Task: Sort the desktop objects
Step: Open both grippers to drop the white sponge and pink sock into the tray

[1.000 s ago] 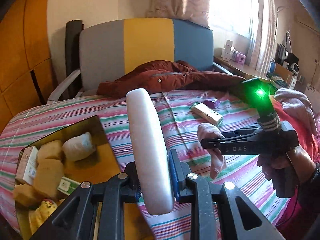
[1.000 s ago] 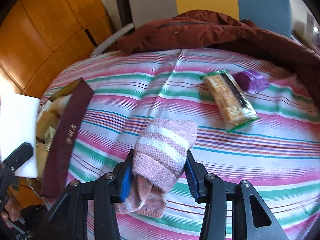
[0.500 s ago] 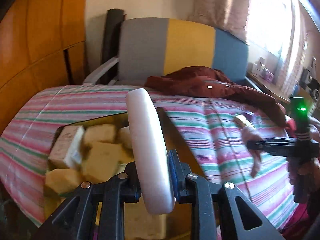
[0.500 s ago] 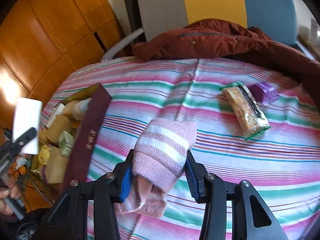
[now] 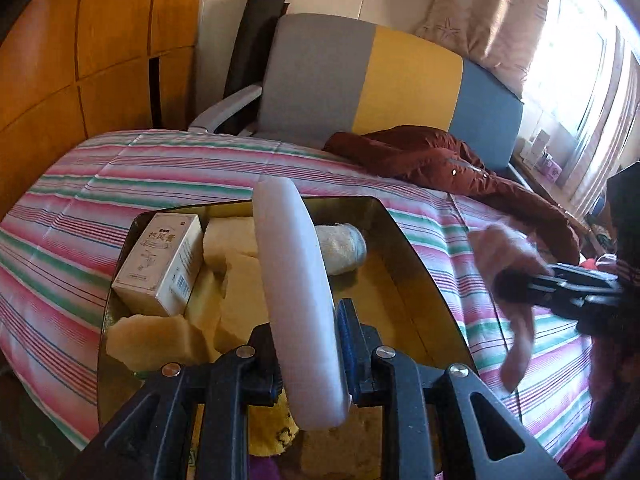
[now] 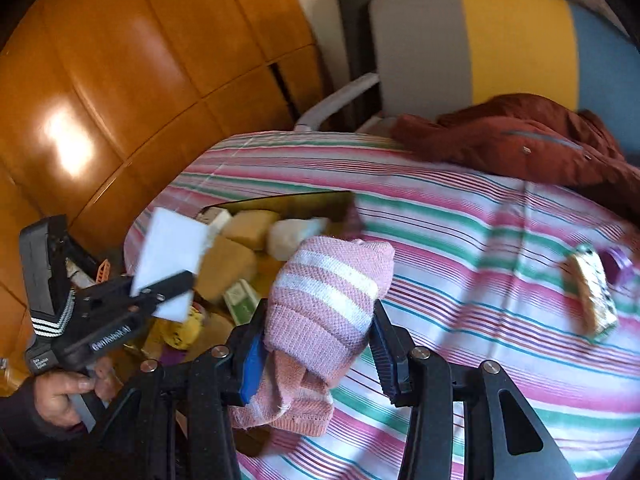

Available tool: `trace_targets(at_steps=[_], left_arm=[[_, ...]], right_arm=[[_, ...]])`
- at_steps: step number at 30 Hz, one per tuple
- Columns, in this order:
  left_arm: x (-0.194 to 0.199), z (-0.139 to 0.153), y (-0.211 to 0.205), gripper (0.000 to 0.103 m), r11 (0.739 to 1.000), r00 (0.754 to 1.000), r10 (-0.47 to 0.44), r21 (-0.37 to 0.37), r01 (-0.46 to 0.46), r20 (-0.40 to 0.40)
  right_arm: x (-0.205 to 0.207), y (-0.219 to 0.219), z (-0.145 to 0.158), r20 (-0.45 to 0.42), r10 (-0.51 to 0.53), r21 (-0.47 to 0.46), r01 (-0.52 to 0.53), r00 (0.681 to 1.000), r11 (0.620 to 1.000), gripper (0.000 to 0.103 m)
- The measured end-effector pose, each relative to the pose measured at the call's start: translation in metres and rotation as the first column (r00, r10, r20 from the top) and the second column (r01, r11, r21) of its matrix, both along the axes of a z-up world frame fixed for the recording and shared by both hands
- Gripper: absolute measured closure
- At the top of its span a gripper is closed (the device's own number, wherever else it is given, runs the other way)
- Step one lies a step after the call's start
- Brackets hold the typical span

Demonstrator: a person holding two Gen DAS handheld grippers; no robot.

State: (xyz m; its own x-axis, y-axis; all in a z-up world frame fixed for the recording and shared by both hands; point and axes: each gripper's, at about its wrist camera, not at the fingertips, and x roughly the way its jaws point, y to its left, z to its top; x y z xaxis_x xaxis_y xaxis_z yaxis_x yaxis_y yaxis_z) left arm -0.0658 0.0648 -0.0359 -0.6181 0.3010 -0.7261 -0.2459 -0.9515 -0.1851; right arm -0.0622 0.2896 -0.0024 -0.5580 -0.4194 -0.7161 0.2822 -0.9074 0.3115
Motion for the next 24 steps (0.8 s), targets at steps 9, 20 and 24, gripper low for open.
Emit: trace_targets(at_steps=[9, 20, 24], left_arm=[[-0.020, -0.006, -0.001, 0.079, 1.000, 1.000, -0.017, 0.004, 0.017, 0.013], [-0.032, -0.017, -0.007, 0.060, 1.000, 0.999, 0.003, 0.020, -0.004, 0.049], [-0.026, -0.018, -0.011, 0.059, 1.000, 0.999, 0.020, 0.013, -0.020, 0.045]], right_arm=[[-0.023, -0.046, -0.006, 0.030, 0.032, 0.015, -0.033, 0.999, 0.999, 0.054], [-0.043, -0.057, -0.017, 0.059, -0.029, 0.028, 0.027, 0.998, 0.999, 0.033], [-0.035, -0.056, -0.021, 0.067, -0.034, 0.045, 0.031, 0.997, 0.998, 0.033]])
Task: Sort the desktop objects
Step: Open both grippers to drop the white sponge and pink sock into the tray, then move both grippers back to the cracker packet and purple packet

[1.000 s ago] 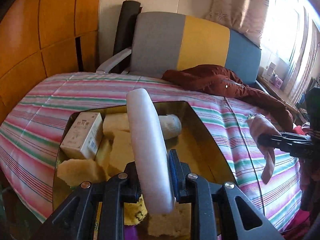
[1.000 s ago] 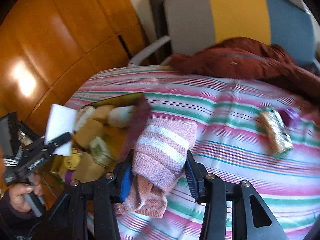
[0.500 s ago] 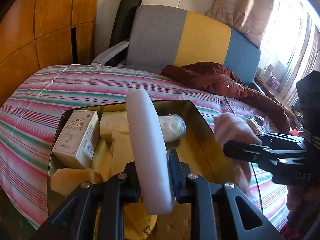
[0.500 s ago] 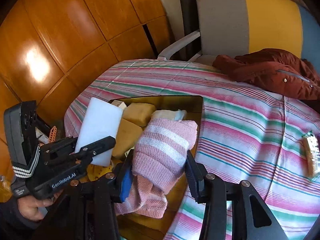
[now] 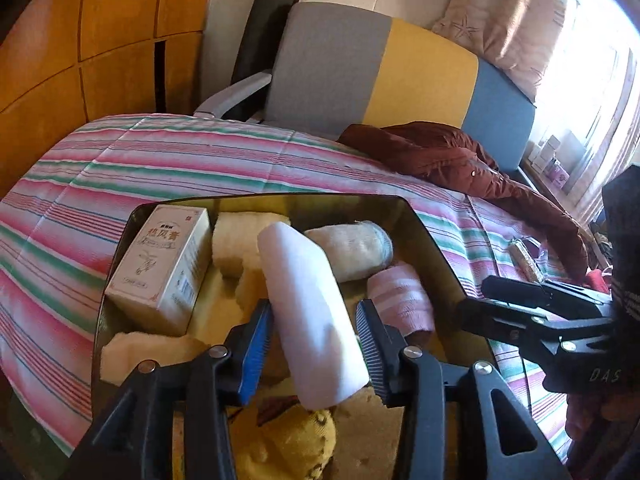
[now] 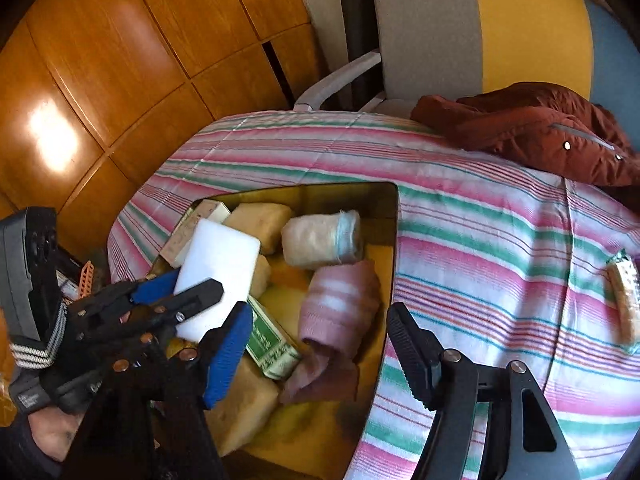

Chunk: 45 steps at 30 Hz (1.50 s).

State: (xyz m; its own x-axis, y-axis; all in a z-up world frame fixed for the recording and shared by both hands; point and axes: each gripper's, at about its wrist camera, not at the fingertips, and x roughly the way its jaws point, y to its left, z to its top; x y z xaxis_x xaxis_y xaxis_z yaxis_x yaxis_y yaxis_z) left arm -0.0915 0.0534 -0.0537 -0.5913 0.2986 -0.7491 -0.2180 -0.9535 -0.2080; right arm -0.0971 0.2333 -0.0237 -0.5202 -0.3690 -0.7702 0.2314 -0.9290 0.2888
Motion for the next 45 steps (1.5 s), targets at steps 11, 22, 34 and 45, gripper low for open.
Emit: trace_targets(at_steps=[11, 22, 34, 45], left_arm=[[0.026, 0.027, -0.013, 0.056, 0.998, 0.994, 0.034, -0.057, -0.040, -0.101], [0.056, 0.060, 0.002, 0.055, 0.996, 0.980, -0.026, -0.089, 0.008, -0.199], [0.073, 0.067, 0.031, 0.055, 0.988, 0.970, -0.119, -0.125, 0.094, -0.213], [0.082, 0.060, 0.070, 0.055, 0.966, 0.955, -0.232, -0.159, 0.205, -0.182]], right_arm=[[0.027, 0.005, 0.004, -0.035, -0.031, 0.027, 0.032, 0.999, 0.999, 0.024], [0.049, 0.020, 0.007, -0.048, -0.073, 0.037, 0.075, 0.996, 0.997, 0.023], [0.066, 0.064, 0.006, -0.048, -0.162, 0.054, 0.164, 0.986, 0.985, 0.020], [0.075, 0.125, 0.006, -0.044, -0.290, 0.055, 0.293, 0.956, 0.955, 0.014]])
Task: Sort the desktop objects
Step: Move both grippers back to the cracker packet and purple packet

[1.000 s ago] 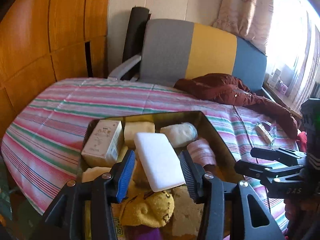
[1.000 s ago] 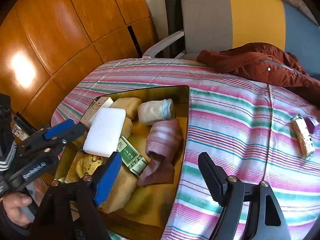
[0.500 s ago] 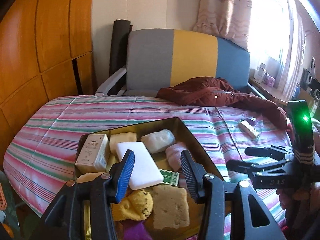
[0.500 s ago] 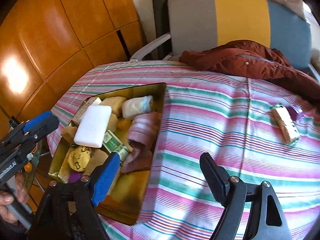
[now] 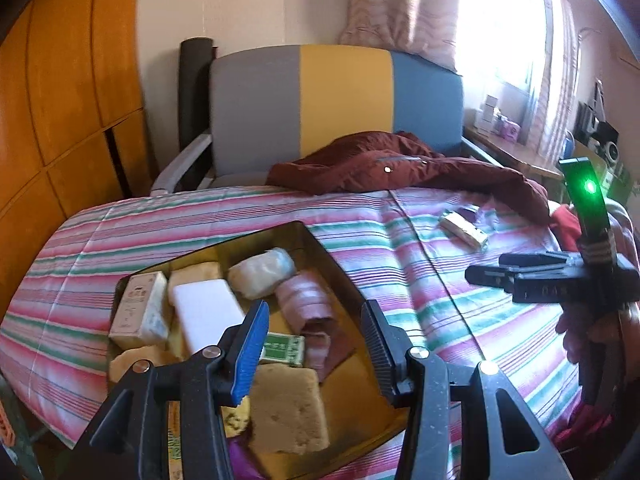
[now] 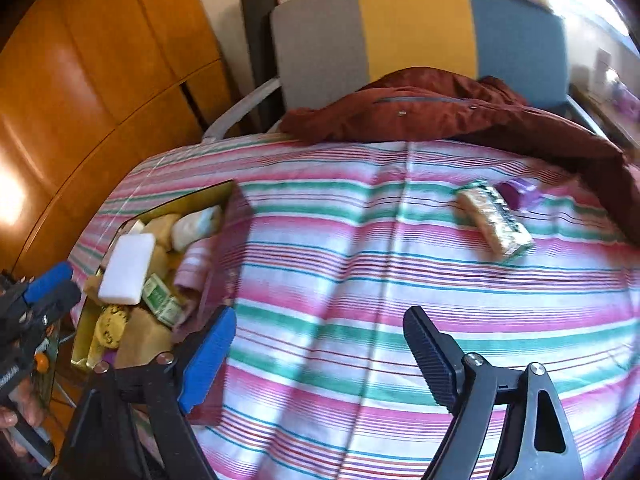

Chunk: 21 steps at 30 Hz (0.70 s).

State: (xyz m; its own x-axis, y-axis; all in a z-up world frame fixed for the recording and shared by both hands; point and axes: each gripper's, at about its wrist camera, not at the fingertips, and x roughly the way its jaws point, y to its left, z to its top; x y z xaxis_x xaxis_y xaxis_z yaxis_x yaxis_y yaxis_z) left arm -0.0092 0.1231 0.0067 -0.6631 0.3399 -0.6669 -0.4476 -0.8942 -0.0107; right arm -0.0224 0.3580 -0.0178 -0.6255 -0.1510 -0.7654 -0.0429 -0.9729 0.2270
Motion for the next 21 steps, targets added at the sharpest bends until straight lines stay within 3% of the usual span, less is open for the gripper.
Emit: trace_targets(at_steps=[21], left_arm=[[-0.002, -0.016, 0.082, 0.054, 0.985, 0.986, -0.160, -0.060, 0.163, 0.052]], right_arm=[[0.006, 0.120, -0.001, 0.006, -0.258, -0.055, 0.258, 0.966, 0.965, 0.005]])
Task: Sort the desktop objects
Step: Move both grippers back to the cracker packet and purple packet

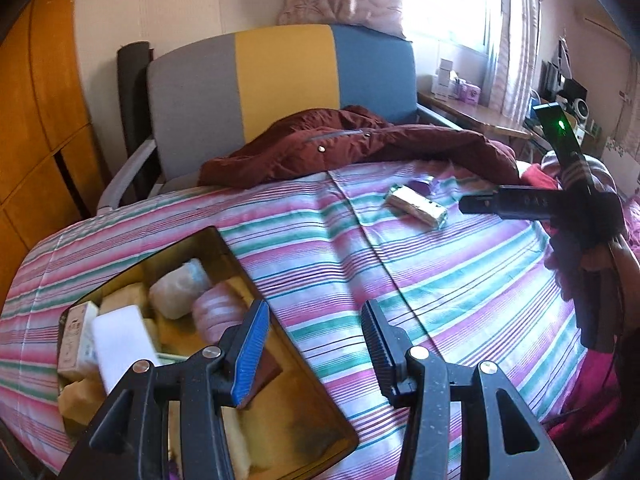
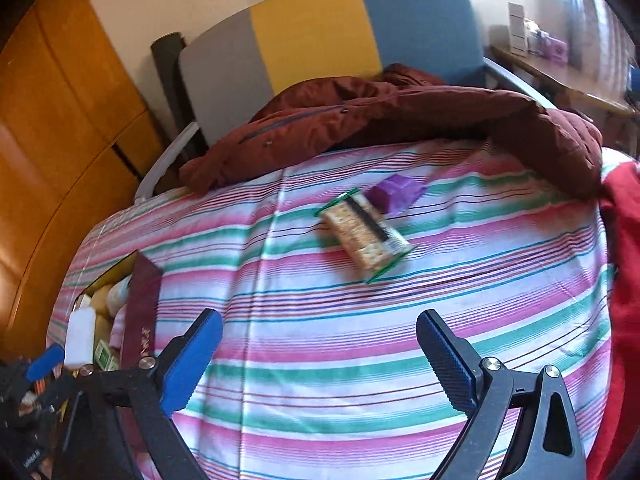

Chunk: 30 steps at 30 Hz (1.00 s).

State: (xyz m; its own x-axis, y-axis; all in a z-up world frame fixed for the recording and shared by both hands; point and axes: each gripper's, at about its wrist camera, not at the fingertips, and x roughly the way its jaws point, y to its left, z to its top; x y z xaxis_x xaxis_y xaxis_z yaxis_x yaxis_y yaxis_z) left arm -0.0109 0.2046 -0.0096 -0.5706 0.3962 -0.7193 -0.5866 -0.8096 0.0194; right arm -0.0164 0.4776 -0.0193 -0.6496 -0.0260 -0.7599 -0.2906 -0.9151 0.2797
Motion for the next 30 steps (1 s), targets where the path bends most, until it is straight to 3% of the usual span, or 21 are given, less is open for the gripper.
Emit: trace_targets(at_steps=[17, 25, 30], left_arm=[[-0.013, -0.029, 0.077, 0.054, 0.994, 0.990, -0.099, -0.041, 0.104, 0.098], [-0.029, -0.046, 0.095, 0.054, 0.995, 0.980, -0.091, -0.028, 0.098, 0.177], [-0.045, -0.053, 0.102, 0.054, 0.997, 0.973, -0.072, -0.014, 0.077, 0.219]], right_arm=[[-0.027, 0.065, -0.009, 0.019, -0.093, -0.040, 0.094, 0.995, 0.995, 0.005], [-0.069, 0.081, -0.023, 0.062, -0.088, 0.023, 0.086, 0.994, 0.996, 0.005], [-0.108, 0.085, -0.036, 0.096, -0.066, 0.124, 0.054, 0.993, 0.991, 0.010]])
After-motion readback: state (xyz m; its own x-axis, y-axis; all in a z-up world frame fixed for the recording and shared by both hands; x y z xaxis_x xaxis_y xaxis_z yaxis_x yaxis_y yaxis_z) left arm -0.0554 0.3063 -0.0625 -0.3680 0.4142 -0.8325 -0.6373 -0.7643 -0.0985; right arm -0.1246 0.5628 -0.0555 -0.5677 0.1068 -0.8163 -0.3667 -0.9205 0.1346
